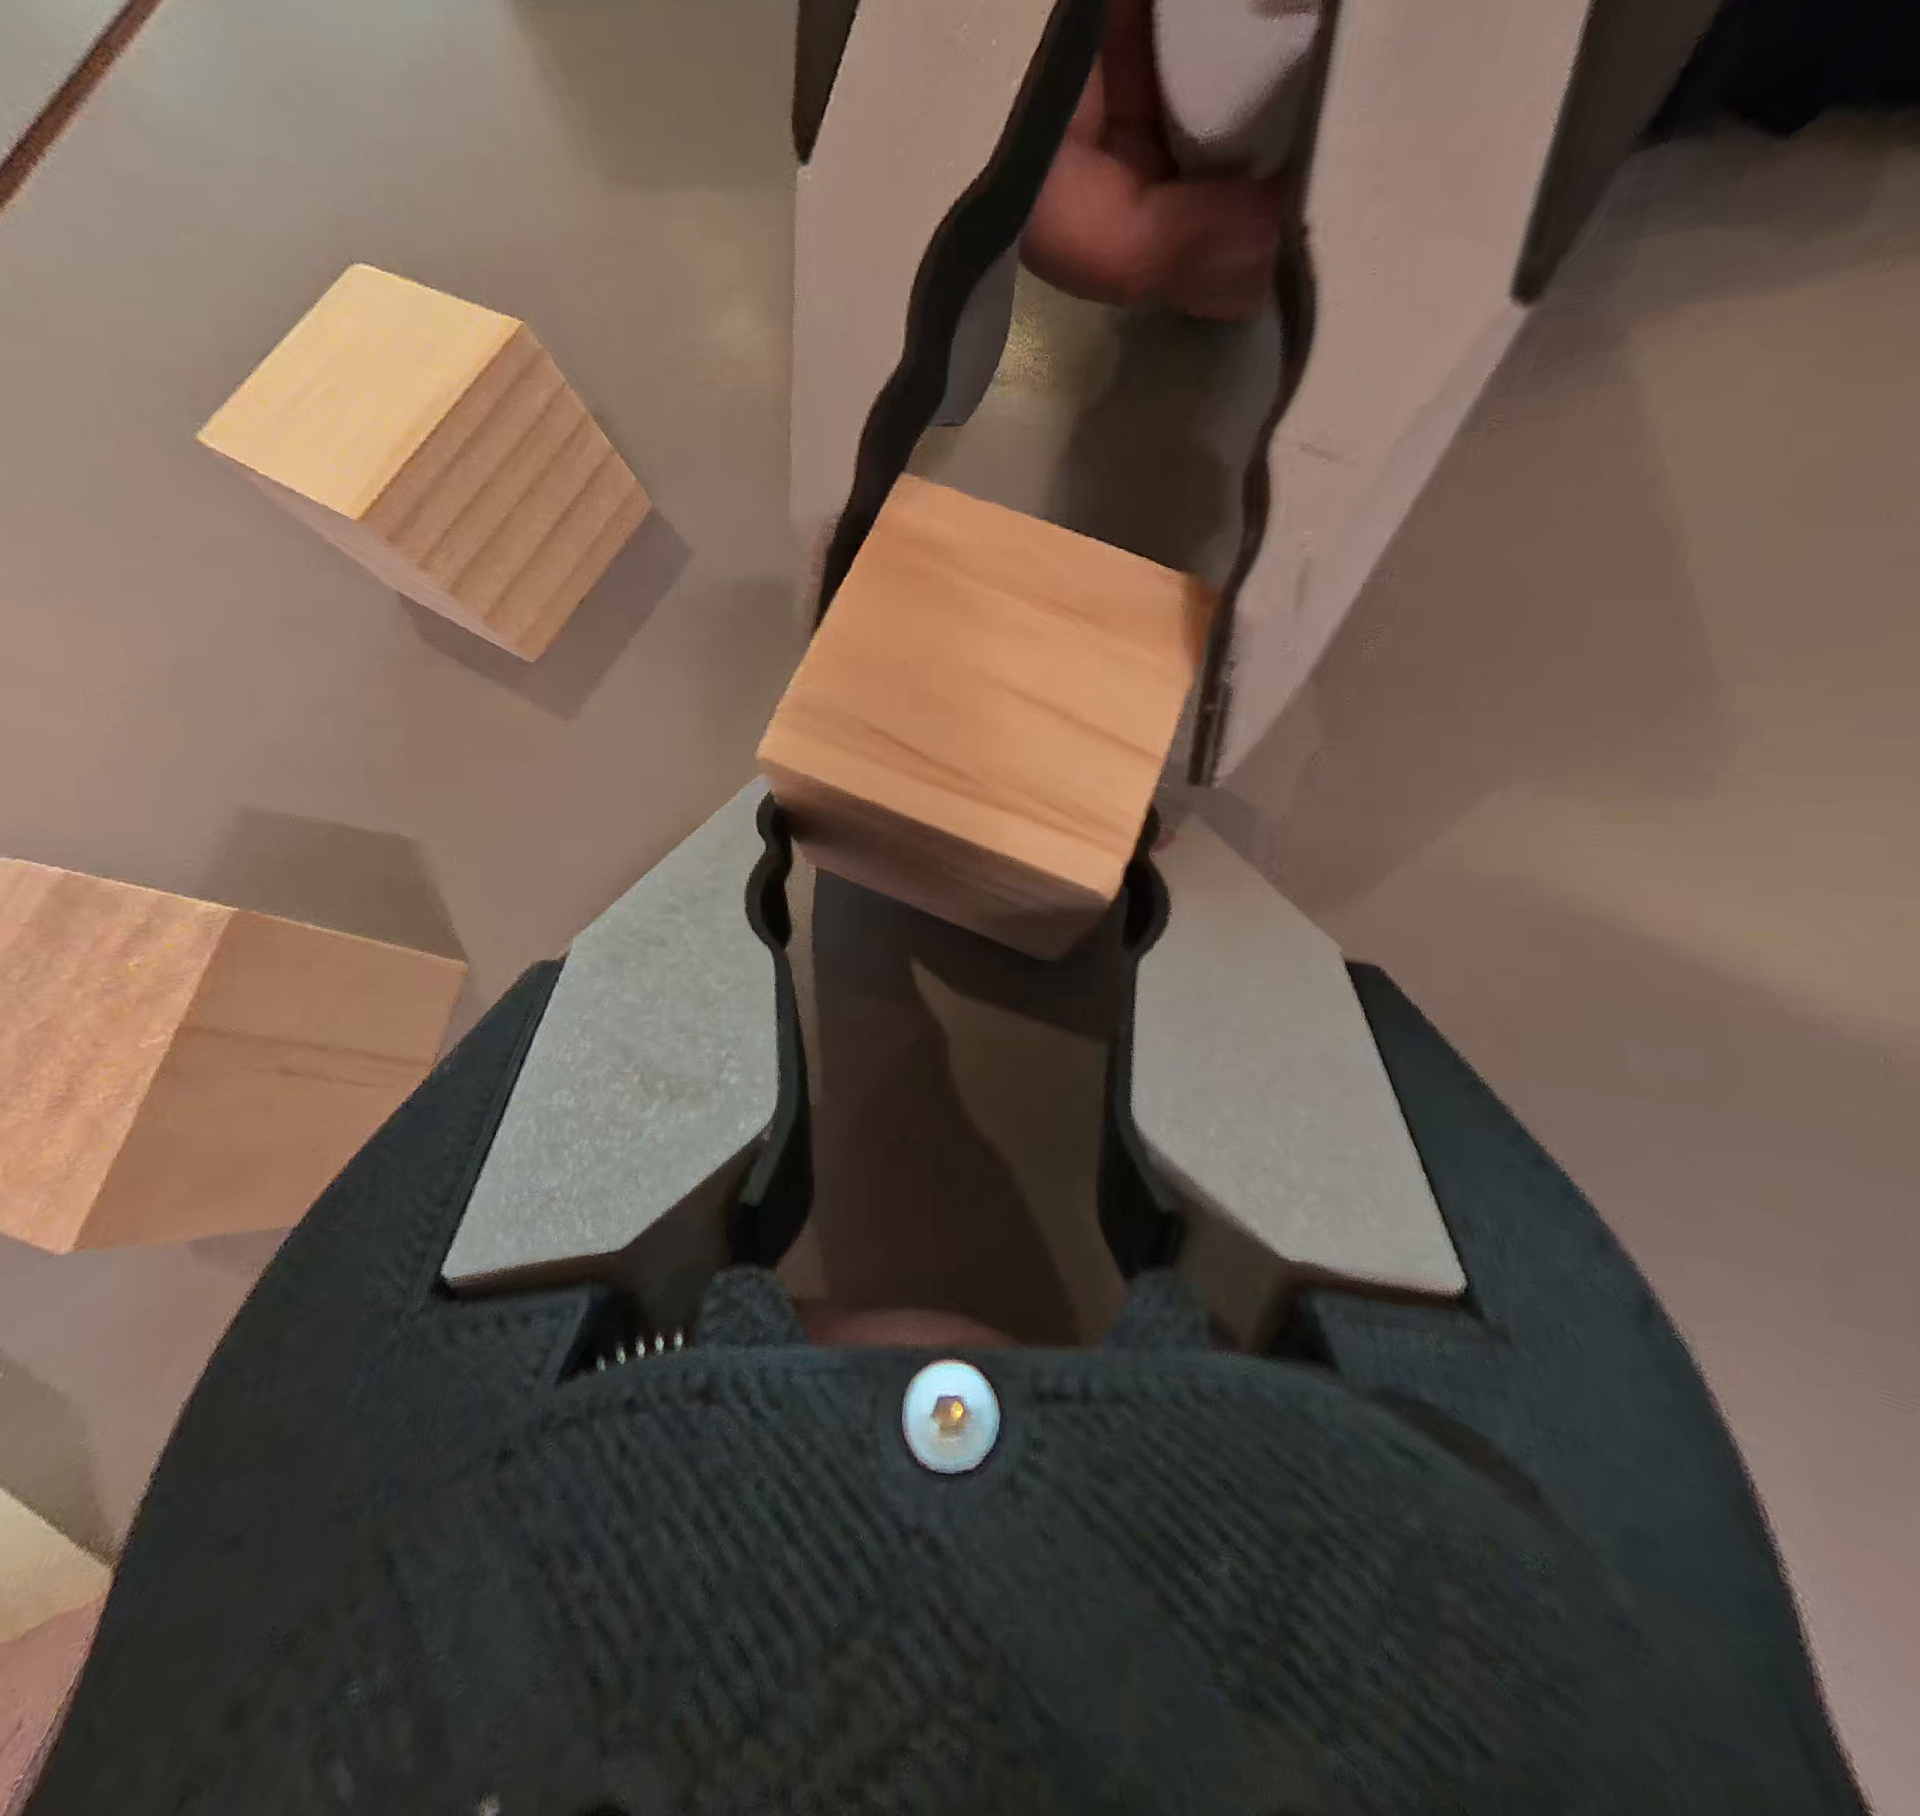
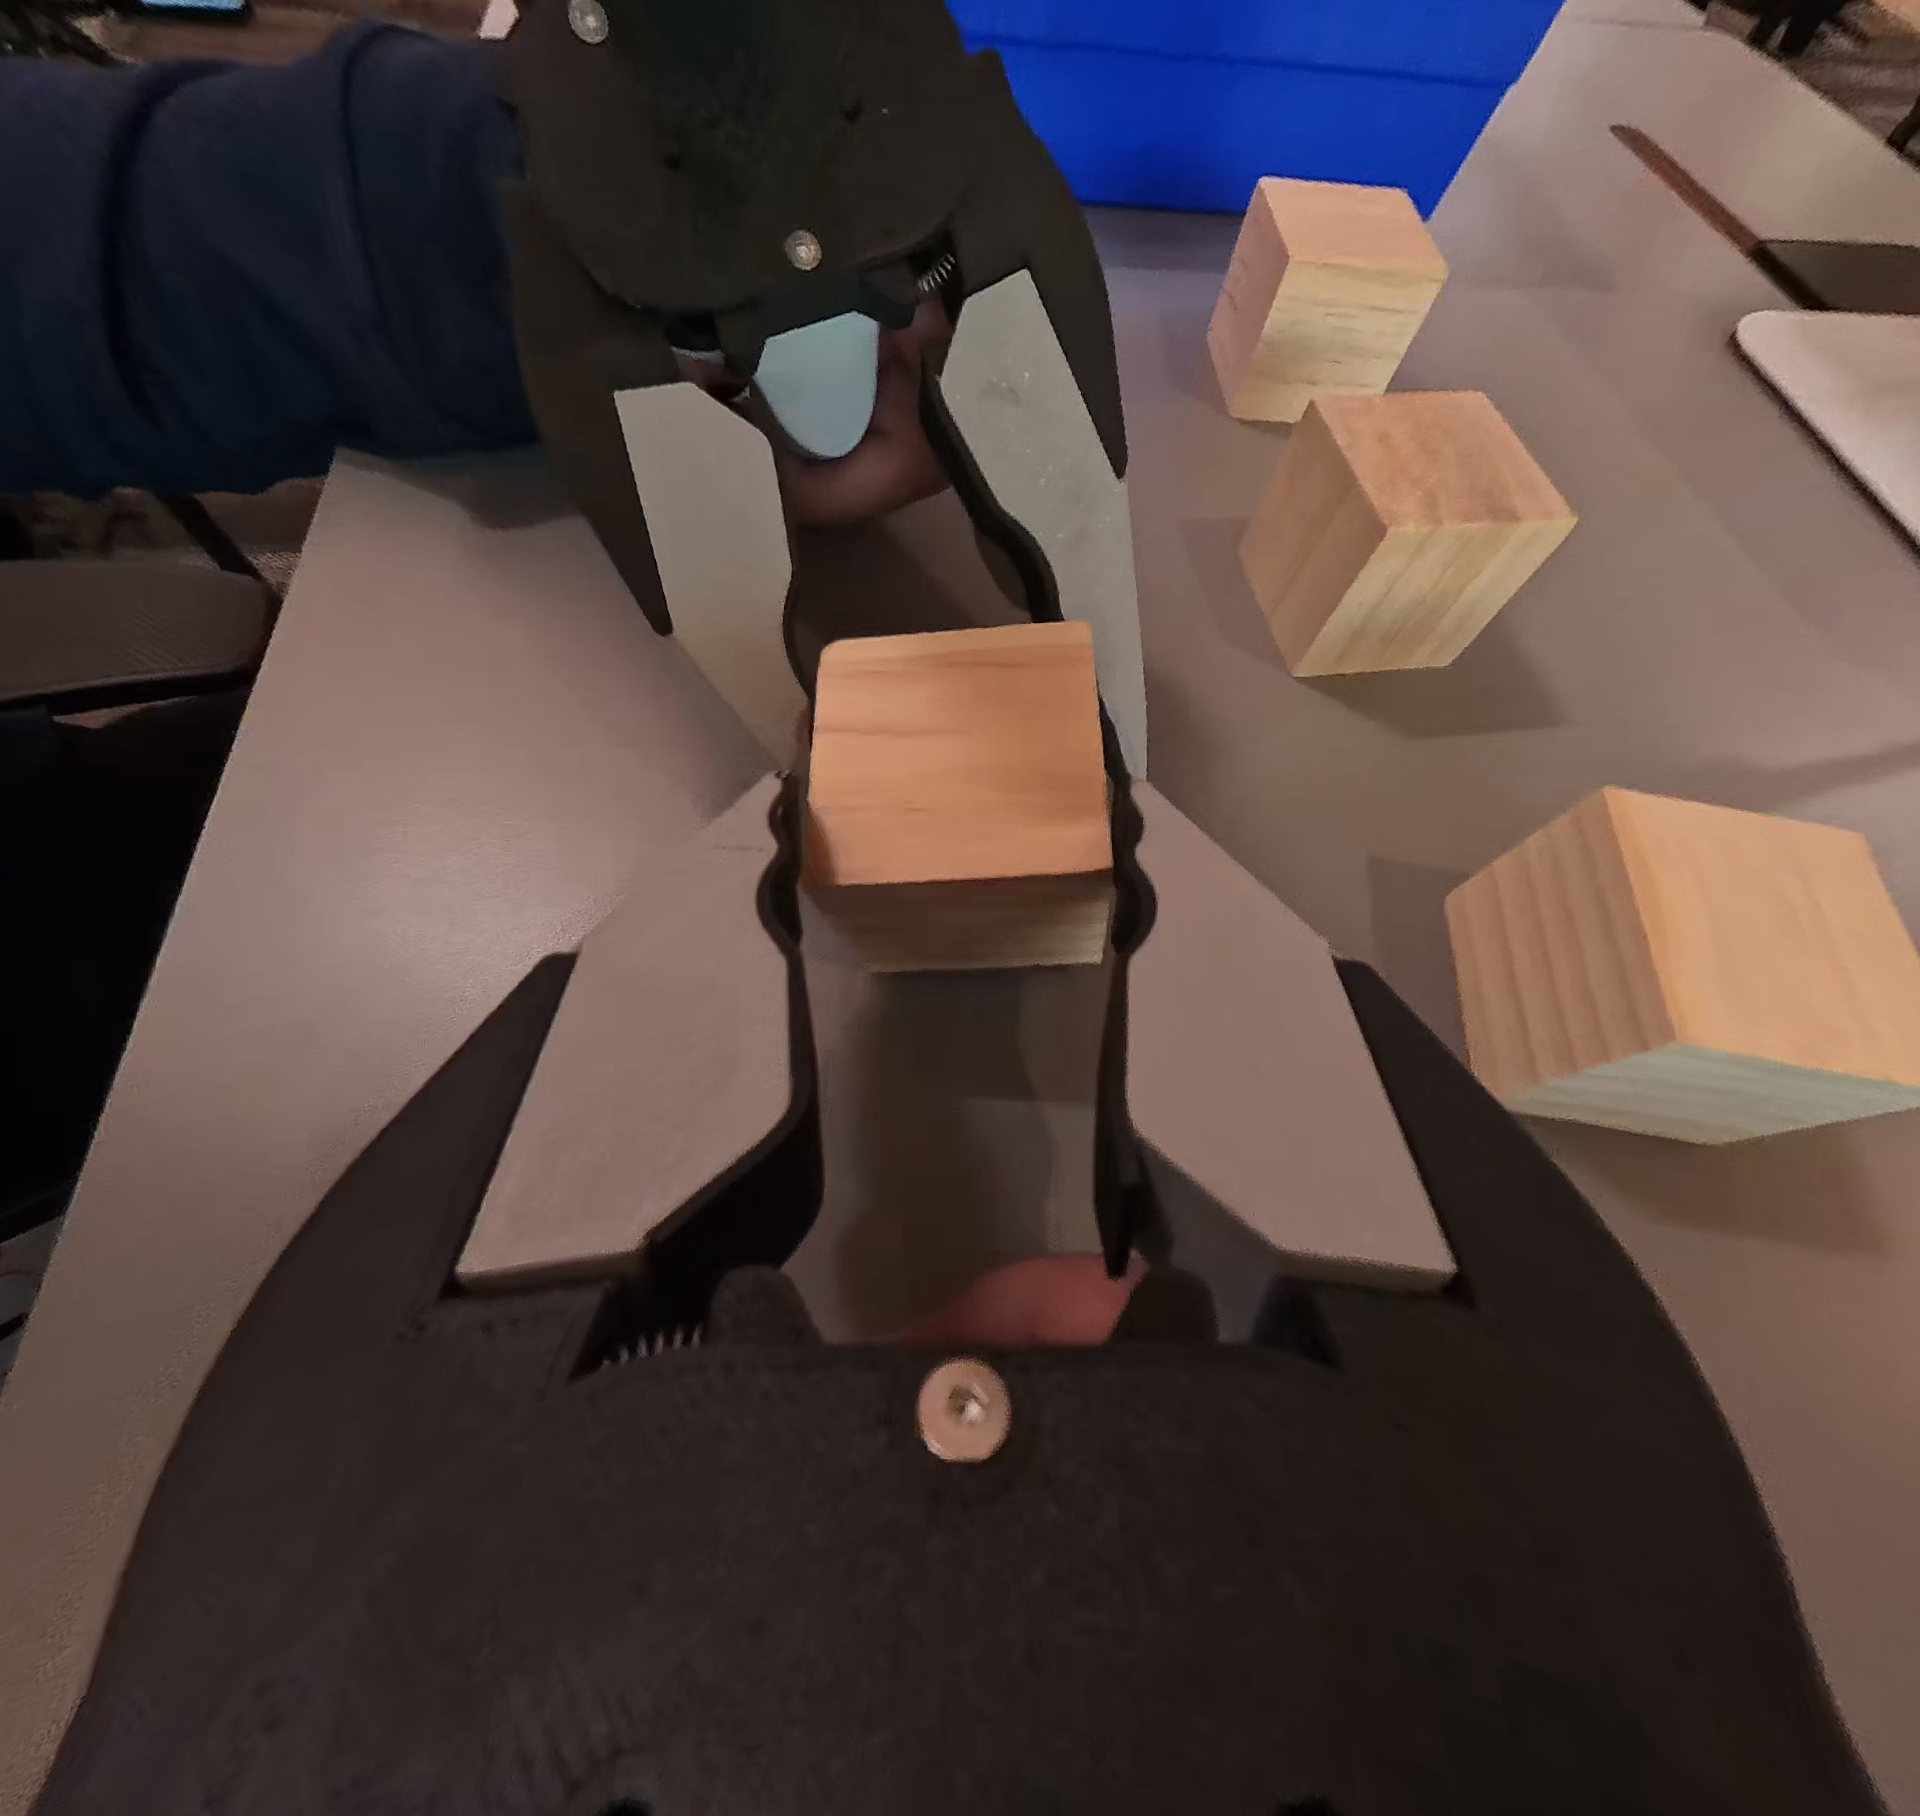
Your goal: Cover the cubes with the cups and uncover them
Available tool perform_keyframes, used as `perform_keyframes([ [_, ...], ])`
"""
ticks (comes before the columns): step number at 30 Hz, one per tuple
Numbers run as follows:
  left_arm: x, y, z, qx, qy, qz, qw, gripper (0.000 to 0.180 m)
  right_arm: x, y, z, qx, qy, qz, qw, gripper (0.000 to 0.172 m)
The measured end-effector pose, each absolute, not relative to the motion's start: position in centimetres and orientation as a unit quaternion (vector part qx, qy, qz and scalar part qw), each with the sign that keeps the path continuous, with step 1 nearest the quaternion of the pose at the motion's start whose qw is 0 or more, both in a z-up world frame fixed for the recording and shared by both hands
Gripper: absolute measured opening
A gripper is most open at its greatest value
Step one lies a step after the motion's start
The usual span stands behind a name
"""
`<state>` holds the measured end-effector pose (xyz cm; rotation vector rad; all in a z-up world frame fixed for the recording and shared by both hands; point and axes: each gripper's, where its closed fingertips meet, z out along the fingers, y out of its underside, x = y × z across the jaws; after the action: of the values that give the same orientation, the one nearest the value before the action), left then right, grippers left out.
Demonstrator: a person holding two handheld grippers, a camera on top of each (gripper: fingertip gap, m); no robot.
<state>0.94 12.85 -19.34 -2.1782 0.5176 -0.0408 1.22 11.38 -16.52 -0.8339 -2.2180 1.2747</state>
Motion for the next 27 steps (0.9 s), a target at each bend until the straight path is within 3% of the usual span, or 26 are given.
perform_keyframes([
  [10, 0.8, 12.8, -19.6, -0.883, 0.196, -0.027, 0.426, 0.064, 0.7, 11.4, -16.1, -0.267, -0.806, 0.434, 0.300, 0.056],
  [27, 1.1, 12.7, -19.1, -0.877, 0.190, -0.054, 0.438, 0.062, 0.7, 11.1, -14.8, -0.276, -0.788, 0.474, 0.280, 0.055],
])
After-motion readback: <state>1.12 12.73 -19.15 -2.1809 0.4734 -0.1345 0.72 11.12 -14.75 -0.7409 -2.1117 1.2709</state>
